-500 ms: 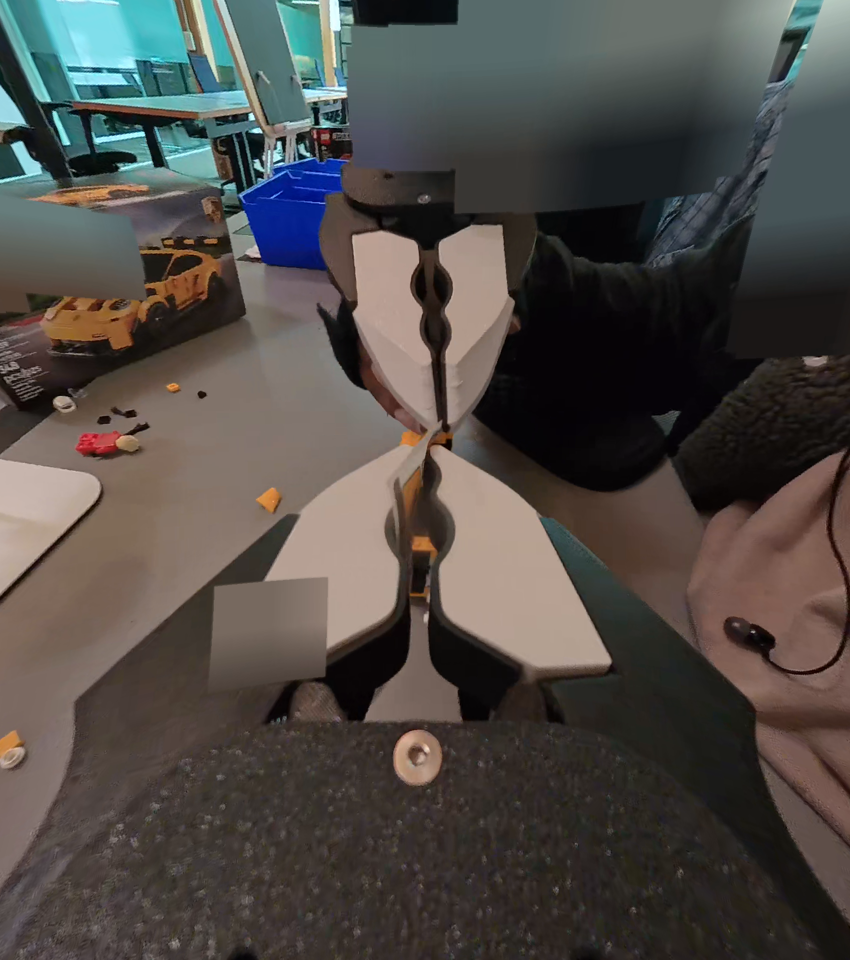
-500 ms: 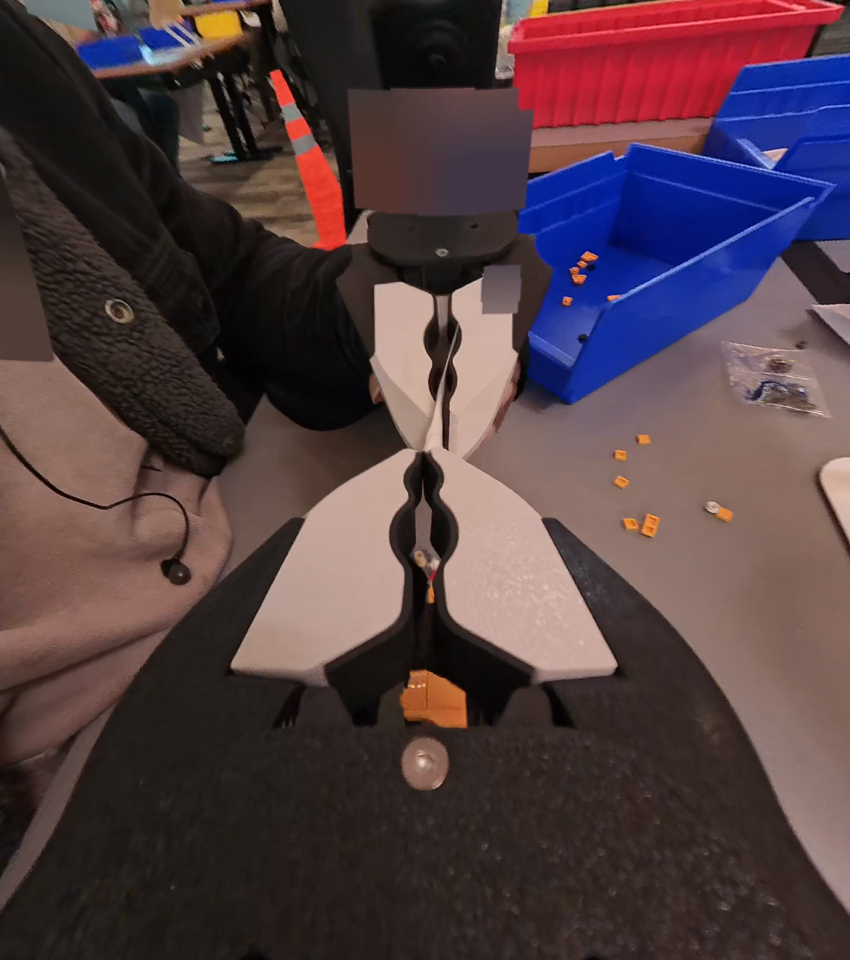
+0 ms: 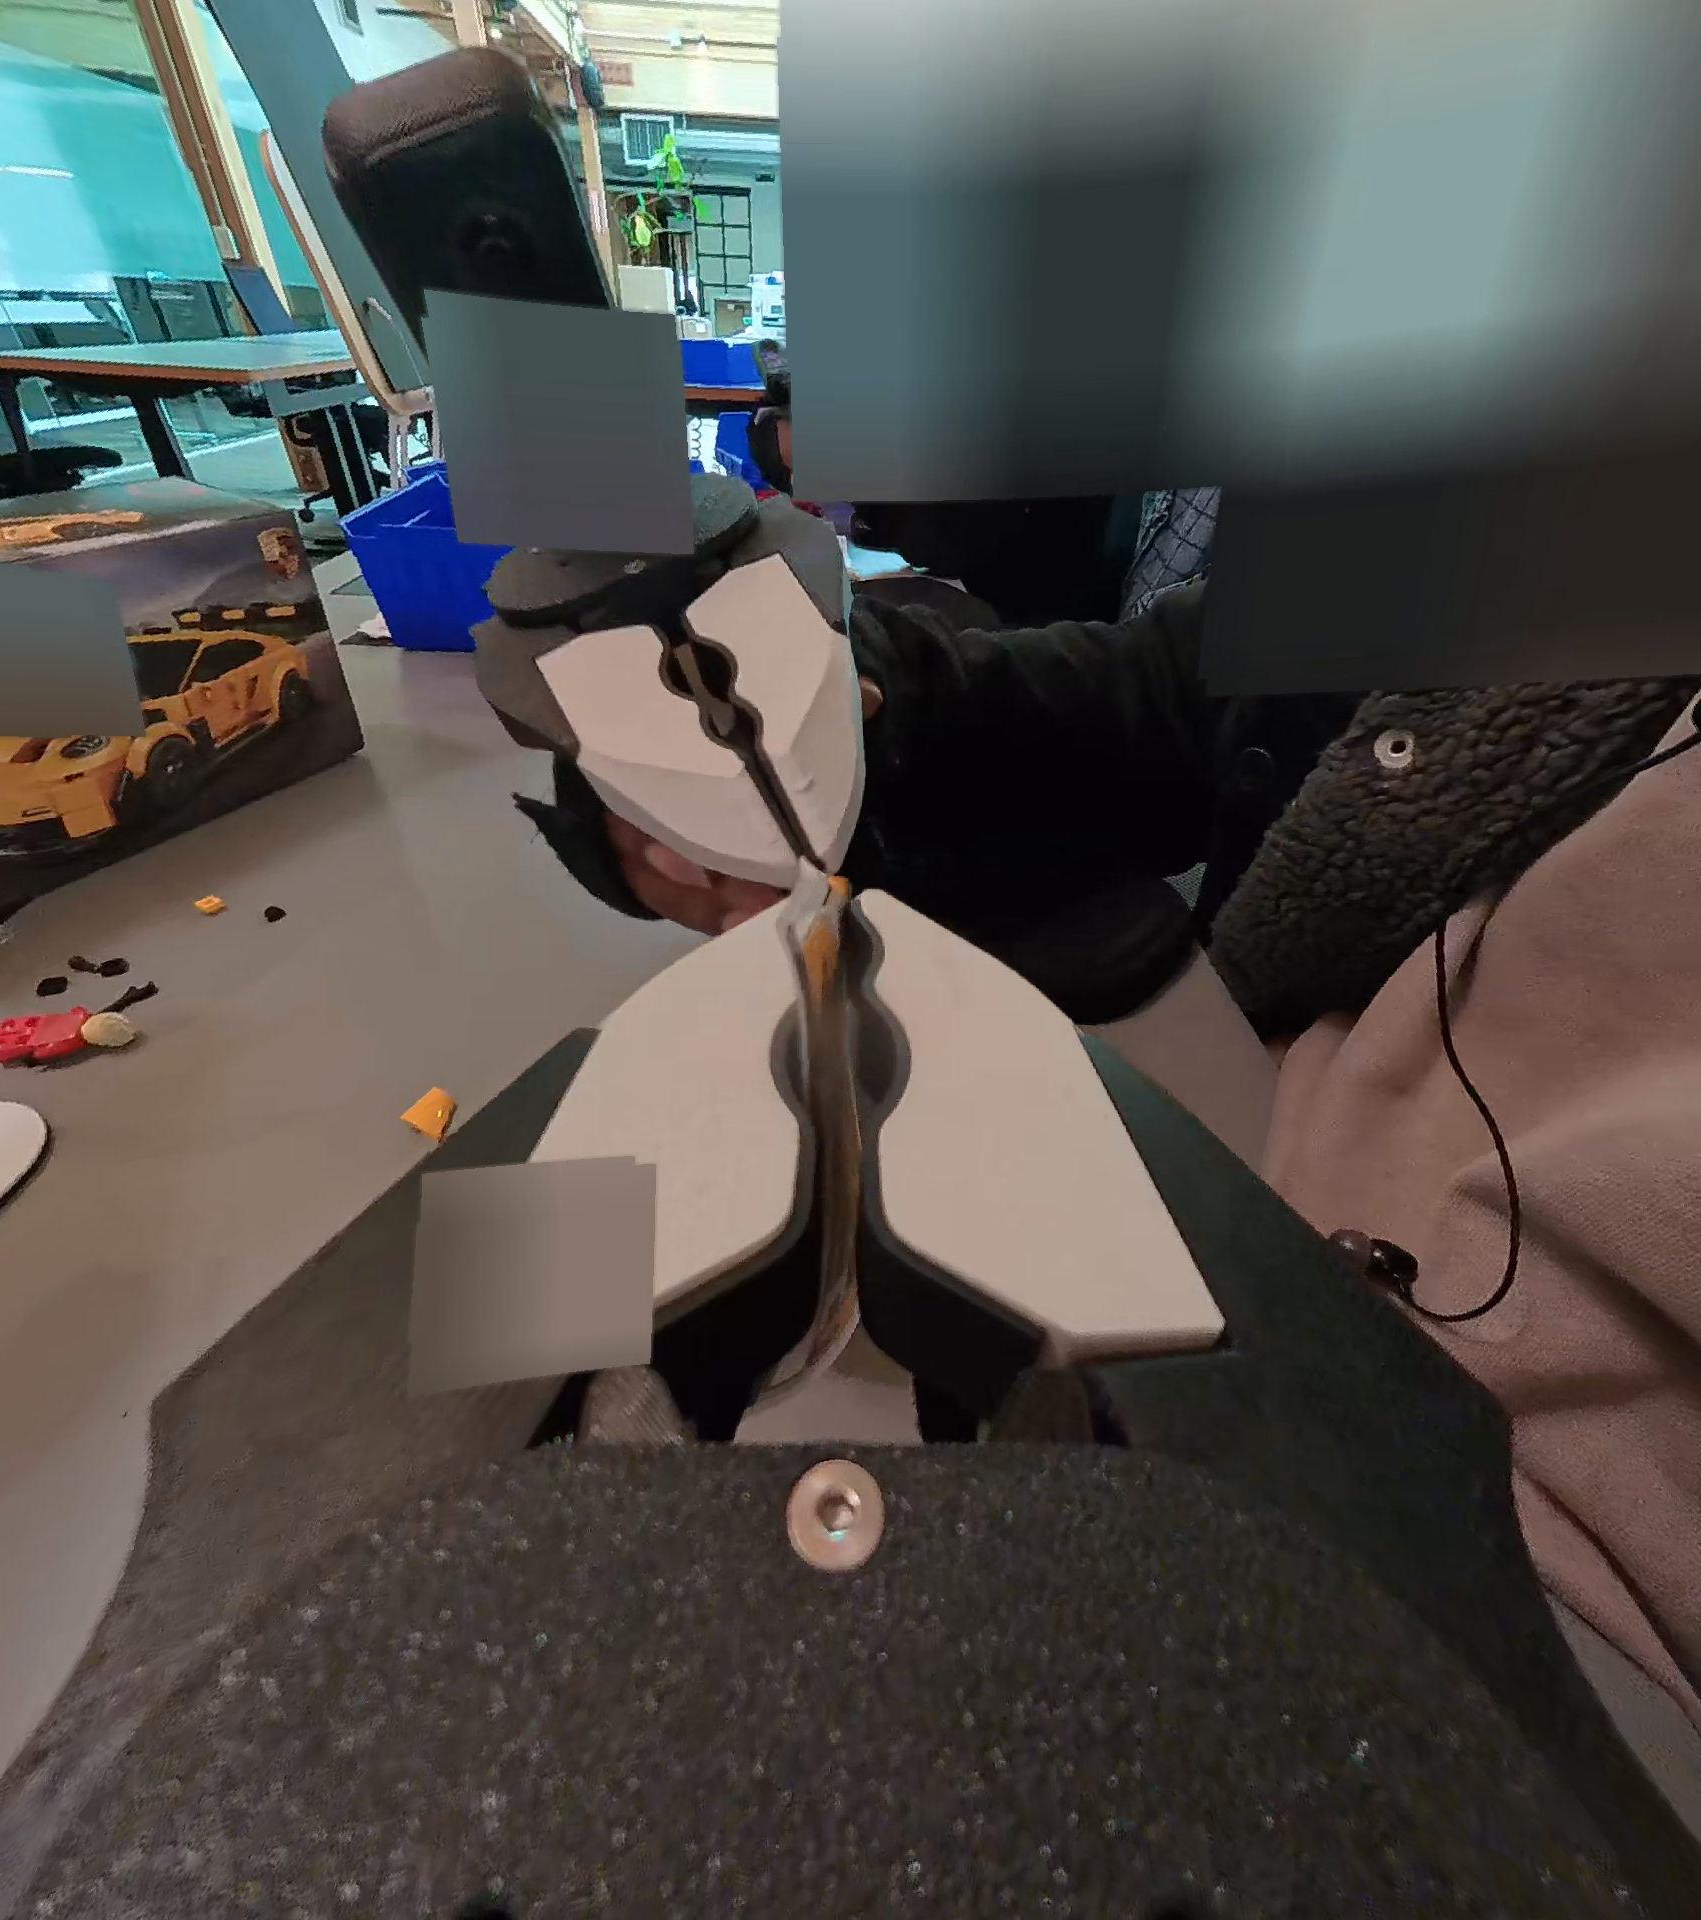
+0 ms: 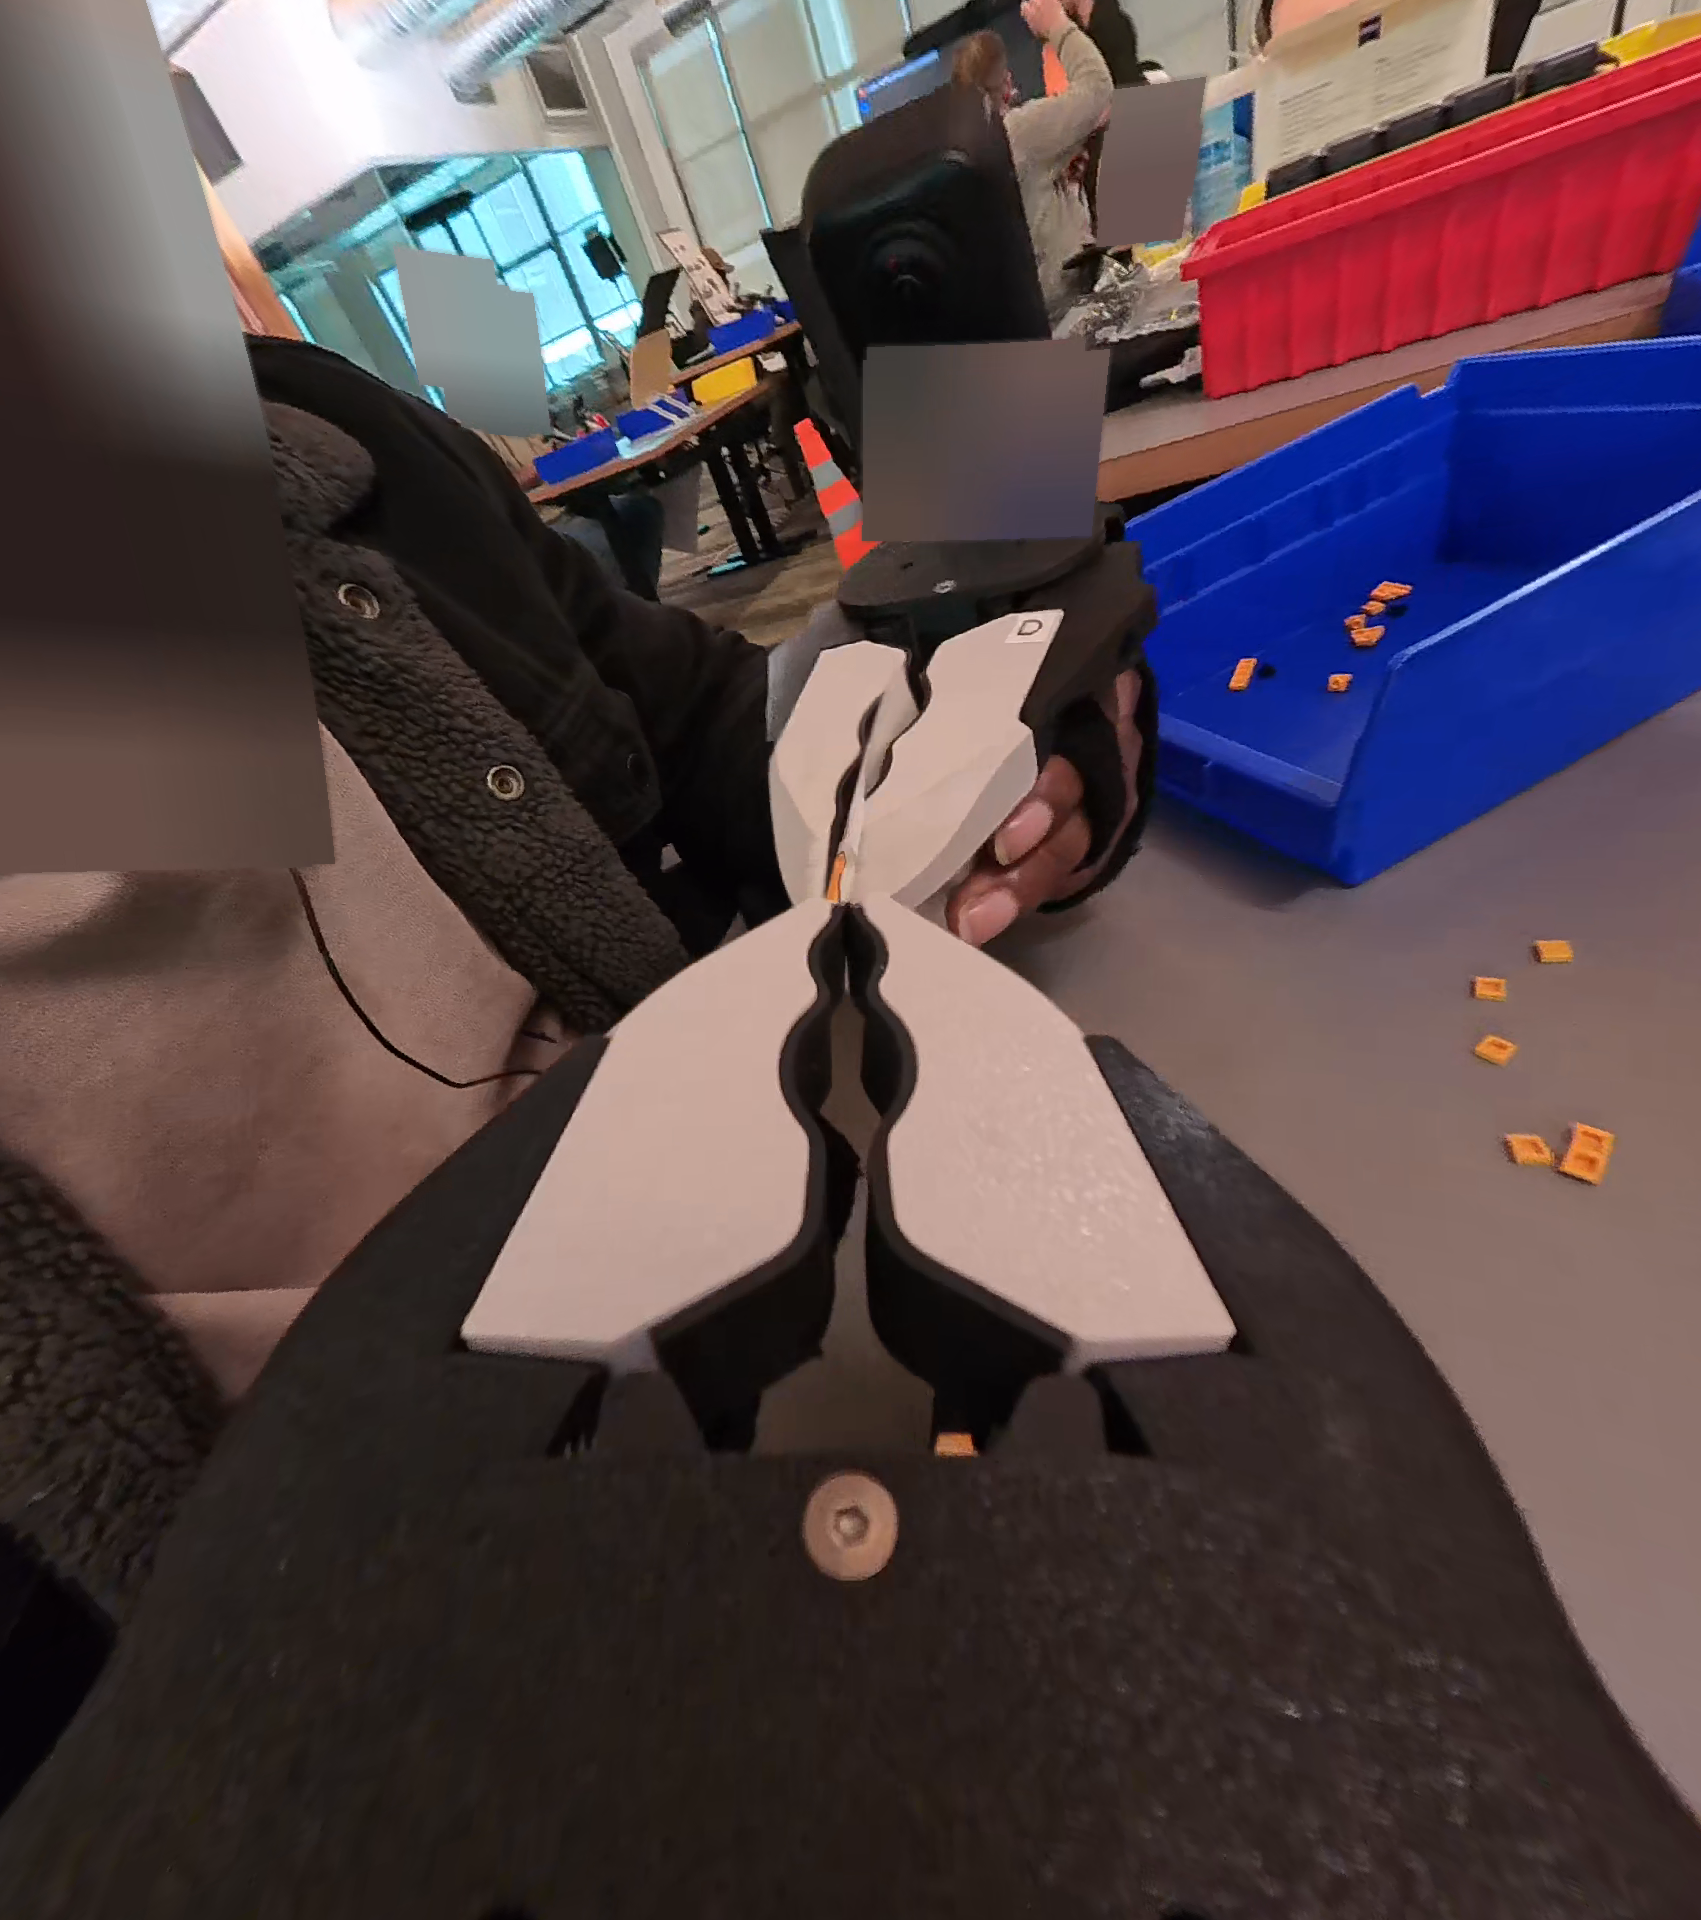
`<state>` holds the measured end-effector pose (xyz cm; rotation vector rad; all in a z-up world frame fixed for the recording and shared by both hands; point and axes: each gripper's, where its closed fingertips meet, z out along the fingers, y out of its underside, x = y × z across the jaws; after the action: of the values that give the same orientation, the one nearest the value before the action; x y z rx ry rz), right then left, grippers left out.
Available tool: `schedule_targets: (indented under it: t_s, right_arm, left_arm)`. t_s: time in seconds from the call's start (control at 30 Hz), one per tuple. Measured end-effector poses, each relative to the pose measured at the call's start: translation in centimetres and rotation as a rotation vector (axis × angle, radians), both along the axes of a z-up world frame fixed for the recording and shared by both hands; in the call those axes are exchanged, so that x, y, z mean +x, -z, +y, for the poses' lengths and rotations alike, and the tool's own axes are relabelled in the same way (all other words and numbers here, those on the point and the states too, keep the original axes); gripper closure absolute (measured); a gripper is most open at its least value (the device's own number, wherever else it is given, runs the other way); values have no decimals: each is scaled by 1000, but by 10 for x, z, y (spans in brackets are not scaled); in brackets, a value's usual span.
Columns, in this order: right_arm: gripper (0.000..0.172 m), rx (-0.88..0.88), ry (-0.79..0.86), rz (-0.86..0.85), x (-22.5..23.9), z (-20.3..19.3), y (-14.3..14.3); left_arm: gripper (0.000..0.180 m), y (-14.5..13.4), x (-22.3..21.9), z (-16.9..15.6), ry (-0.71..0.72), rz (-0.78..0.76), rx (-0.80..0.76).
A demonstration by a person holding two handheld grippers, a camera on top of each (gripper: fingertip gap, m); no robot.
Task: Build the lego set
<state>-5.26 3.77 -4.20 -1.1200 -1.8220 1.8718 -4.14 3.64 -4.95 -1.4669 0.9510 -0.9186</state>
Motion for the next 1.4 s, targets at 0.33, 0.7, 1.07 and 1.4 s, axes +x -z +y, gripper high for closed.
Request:
schedule_targets:
  t_s: [0.33,0.7,1.07,1.4]
  right_arm:
    - [172,-69,-55,11,2,-7,-1]
    - [172,5,0,46,-2,-3,-1]
    - [172,144,89,114,-7,1,-3]
    - [172,168,125,119,-10,6,-3]
  left_arm:
    - [180,-2,-3,4,-35,-1,-3]
    - [180,-2,-4,4,-41,-12,-11]
    - [180,-5,-8,6,-45,-40,-36]
    - [180,-3,-9,7,-54,-36,-29]
